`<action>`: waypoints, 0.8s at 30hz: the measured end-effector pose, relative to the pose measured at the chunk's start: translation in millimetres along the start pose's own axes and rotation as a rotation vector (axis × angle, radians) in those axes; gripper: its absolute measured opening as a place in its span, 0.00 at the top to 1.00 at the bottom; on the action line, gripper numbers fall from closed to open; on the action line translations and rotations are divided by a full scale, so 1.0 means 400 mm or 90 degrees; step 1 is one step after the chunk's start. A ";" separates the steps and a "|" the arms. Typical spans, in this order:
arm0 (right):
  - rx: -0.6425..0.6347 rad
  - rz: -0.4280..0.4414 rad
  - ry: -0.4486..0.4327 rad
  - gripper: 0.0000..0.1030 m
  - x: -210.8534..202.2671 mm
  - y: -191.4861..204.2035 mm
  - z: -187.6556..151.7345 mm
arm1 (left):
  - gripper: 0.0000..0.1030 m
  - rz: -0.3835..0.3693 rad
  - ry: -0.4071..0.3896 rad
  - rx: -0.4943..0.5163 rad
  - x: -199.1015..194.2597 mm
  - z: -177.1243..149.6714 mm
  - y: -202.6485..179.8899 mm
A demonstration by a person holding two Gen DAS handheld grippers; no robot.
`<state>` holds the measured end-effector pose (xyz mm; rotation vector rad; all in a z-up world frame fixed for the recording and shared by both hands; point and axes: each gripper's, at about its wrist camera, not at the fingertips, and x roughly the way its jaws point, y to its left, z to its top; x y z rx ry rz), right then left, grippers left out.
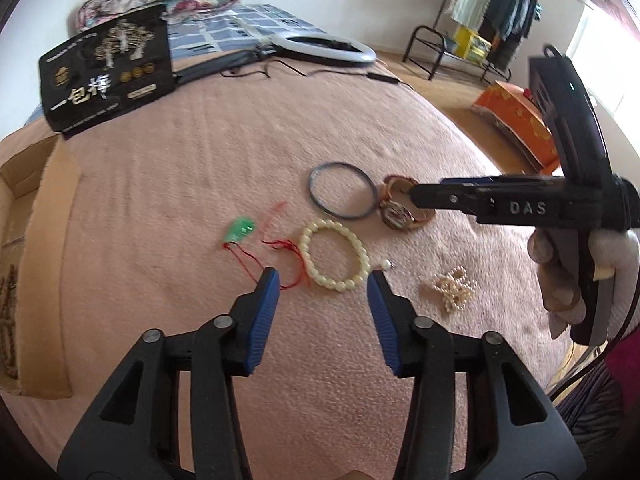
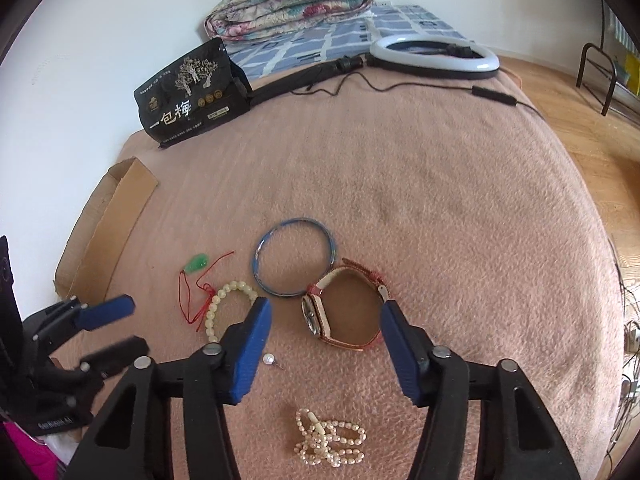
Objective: Organize jewelry
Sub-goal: 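Close the left tool on the cream bead bracelet while the right tool grasps the red-strap watch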
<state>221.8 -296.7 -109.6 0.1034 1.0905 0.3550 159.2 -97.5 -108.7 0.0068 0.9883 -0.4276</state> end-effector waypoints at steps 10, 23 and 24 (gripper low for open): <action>-0.029 0.013 0.028 0.62 0.036 0.015 -0.006 | 0.73 -0.027 0.052 0.033 0.079 -0.007 -0.045; -0.045 0.001 0.049 0.67 0.076 0.004 -0.009 | 0.76 0.017 0.070 0.121 0.153 -0.015 -0.100; -0.046 0.000 0.050 0.67 0.079 0.004 -0.008 | 0.76 0.019 0.069 0.121 0.154 -0.015 -0.101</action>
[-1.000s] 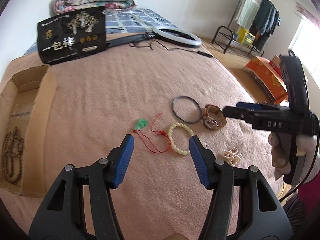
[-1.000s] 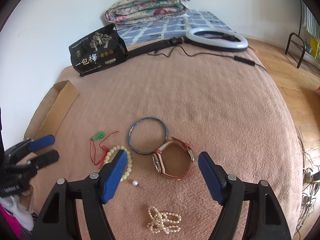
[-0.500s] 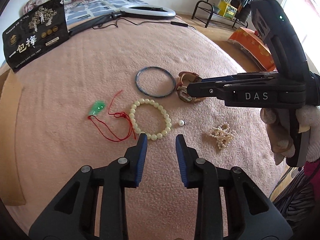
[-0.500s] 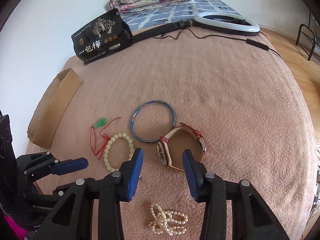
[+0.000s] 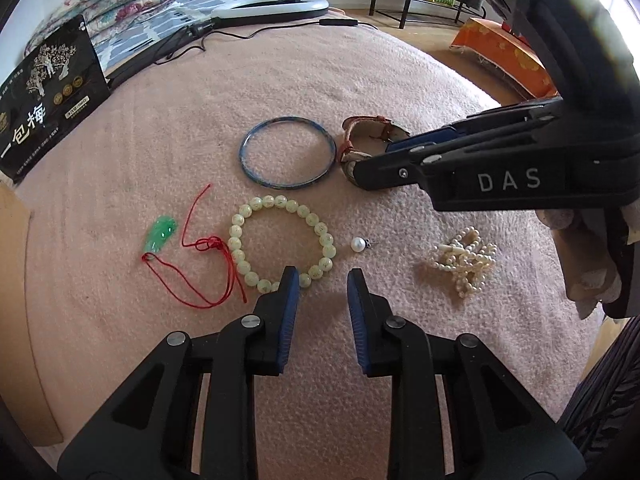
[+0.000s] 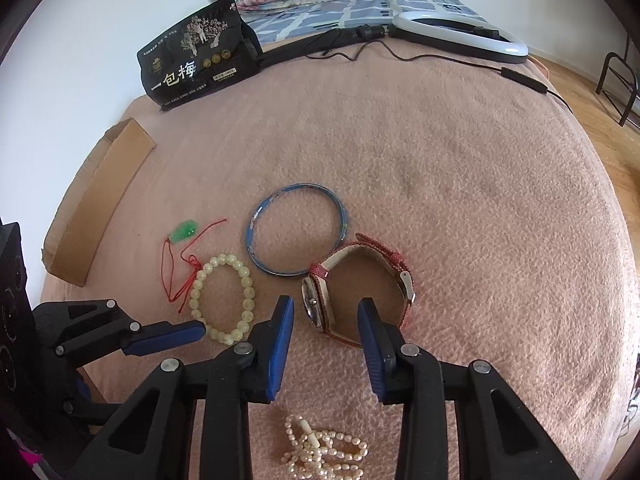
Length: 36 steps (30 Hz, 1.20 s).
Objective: Organize jewelry
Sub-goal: 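Close the left tool on the cream bead bracelet while the right tool grasps the red-strap watch, then lift the bracelet and watch and carry both toward the cardboard box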
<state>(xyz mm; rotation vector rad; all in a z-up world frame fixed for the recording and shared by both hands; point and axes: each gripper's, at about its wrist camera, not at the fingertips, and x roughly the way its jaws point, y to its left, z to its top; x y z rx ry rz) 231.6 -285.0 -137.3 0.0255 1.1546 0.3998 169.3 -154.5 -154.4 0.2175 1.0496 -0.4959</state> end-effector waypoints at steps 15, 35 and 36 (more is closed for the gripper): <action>-0.008 0.001 0.016 0.69 0.019 -0.010 -0.003 | 0.86 0.028 -0.013 0.022 0.034 0.007 0.007; -0.008 -0.020 -0.025 0.91 -0.021 0.004 0.000 | 0.95 -0.054 -0.063 -0.067 -0.076 0.028 0.046; -0.005 -0.020 -0.028 0.91 -0.026 0.003 0.001 | 0.95 -0.058 -0.069 -0.071 -0.085 0.030 0.050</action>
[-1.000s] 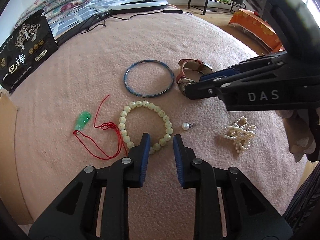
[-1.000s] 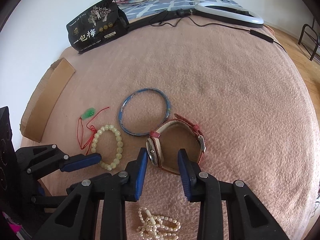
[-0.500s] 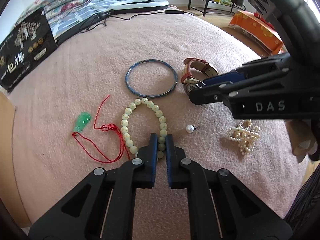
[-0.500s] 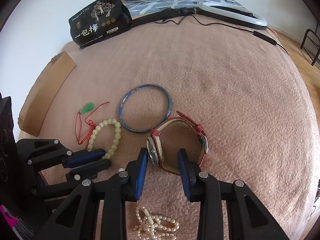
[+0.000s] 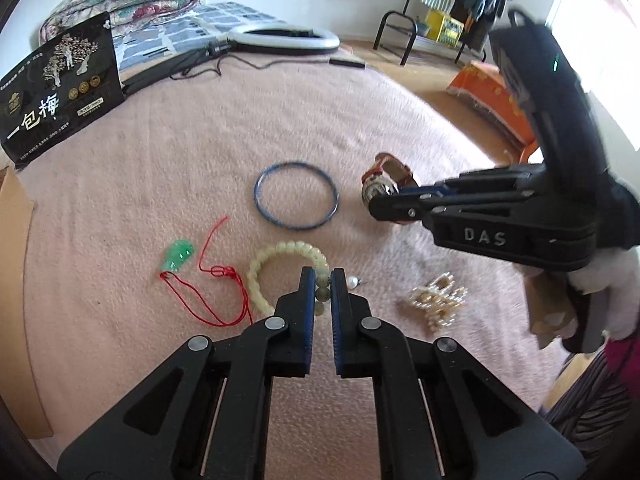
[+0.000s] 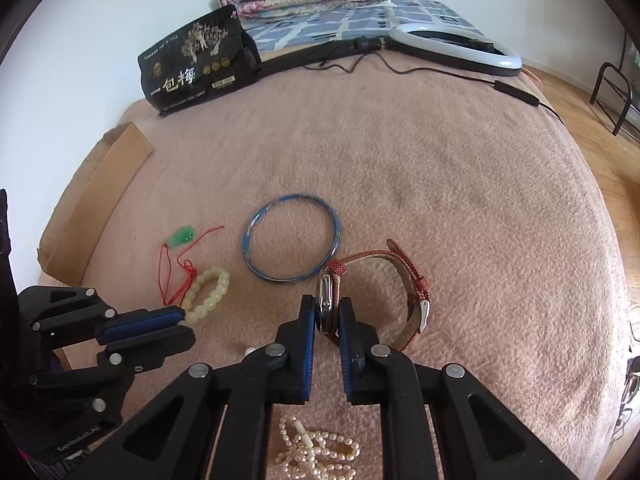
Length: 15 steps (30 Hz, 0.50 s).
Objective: Organize jewelry
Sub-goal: 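Lift the bracelet and watch and carry both toward the cardboard box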
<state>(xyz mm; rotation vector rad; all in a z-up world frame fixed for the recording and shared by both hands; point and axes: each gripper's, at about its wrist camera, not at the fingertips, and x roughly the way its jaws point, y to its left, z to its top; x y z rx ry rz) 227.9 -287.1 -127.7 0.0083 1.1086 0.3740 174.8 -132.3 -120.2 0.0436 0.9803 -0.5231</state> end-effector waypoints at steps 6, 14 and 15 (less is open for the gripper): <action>0.020 -0.006 -0.029 0.91 -0.045 -0.003 0.006 | 0.95 -0.018 -0.037 -0.028 -0.060 0.018 0.021; 0.023 0.000 -0.067 0.91 -0.098 0.036 0.029 | 0.95 -0.029 -0.086 -0.056 -0.154 0.027 0.052; 0.021 0.002 -0.072 0.91 -0.103 0.046 0.034 | 0.95 -0.028 -0.092 -0.058 -0.165 0.028 0.057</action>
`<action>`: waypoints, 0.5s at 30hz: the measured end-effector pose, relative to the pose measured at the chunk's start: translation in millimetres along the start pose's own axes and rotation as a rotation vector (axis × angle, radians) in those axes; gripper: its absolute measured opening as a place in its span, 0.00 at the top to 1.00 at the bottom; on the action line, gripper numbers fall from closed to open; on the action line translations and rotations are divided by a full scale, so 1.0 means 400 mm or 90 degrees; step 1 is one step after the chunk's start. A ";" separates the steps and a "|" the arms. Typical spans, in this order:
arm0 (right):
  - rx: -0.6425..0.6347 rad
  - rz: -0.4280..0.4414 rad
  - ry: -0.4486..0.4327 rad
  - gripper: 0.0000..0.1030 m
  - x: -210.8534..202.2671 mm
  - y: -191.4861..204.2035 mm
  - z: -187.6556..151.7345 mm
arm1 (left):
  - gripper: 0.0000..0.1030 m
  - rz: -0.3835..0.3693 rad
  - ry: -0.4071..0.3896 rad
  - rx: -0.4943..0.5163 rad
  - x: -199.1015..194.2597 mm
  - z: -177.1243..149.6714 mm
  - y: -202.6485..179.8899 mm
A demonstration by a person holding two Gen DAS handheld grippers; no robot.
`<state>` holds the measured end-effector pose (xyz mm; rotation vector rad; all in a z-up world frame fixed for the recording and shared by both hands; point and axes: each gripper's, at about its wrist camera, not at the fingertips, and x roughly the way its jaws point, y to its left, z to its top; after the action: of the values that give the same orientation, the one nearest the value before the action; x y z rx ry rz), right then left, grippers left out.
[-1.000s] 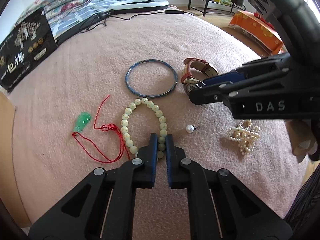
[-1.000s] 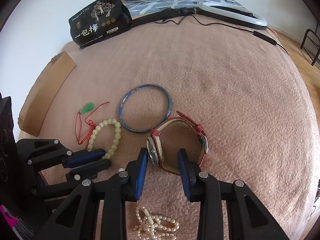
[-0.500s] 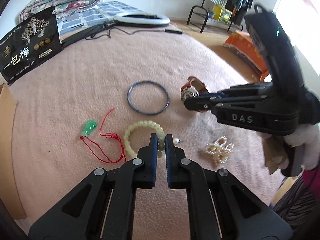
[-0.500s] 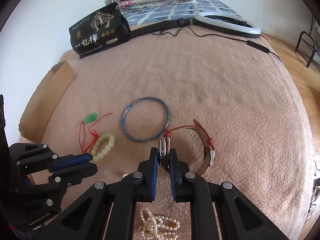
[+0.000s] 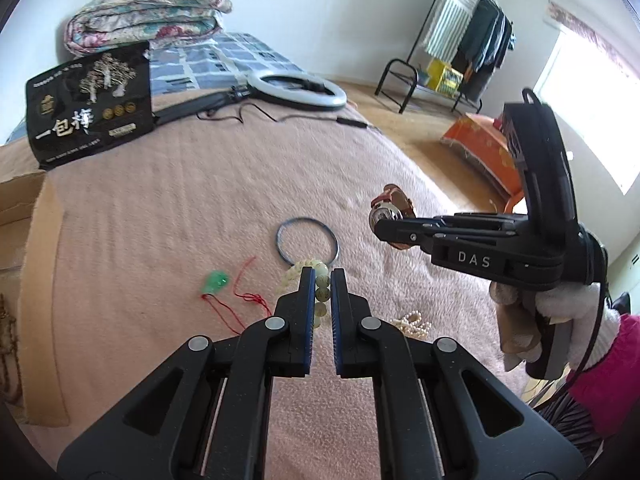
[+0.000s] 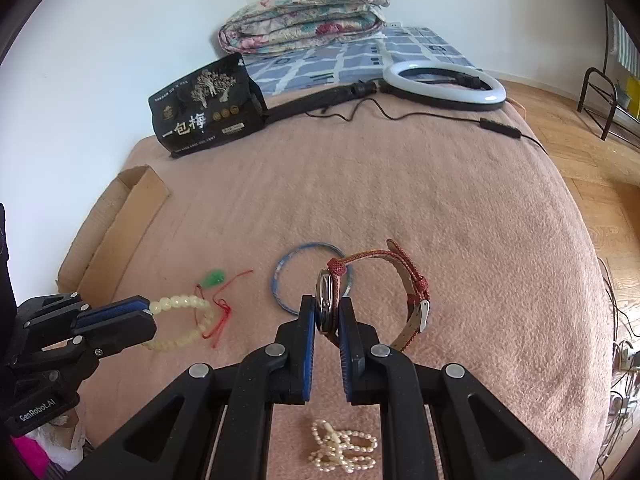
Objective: Organize jewelry
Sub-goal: 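Lift the bracelet and watch and carry both toward the cardboard box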
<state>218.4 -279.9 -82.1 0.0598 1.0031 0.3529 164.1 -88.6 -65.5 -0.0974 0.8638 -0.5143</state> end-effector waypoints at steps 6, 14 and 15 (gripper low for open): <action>-0.014 0.015 -0.017 0.91 -0.017 0.054 0.018 | 0.95 0.008 -0.036 -0.024 -0.066 0.014 0.046; -0.032 0.042 -0.031 0.91 -0.021 0.143 0.047 | 0.95 0.039 -0.076 -0.052 -0.146 0.017 0.125; -0.035 0.046 -0.033 0.91 -0.020 0.156 0.051 | 0.95 0.042 -0.080 -0.055 -0.155 0.018 0.135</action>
<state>215.2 -221.5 -51.4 0.0556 0.9405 0.4422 157.3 -13.3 -32.7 -0.1783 0.7640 -0.4046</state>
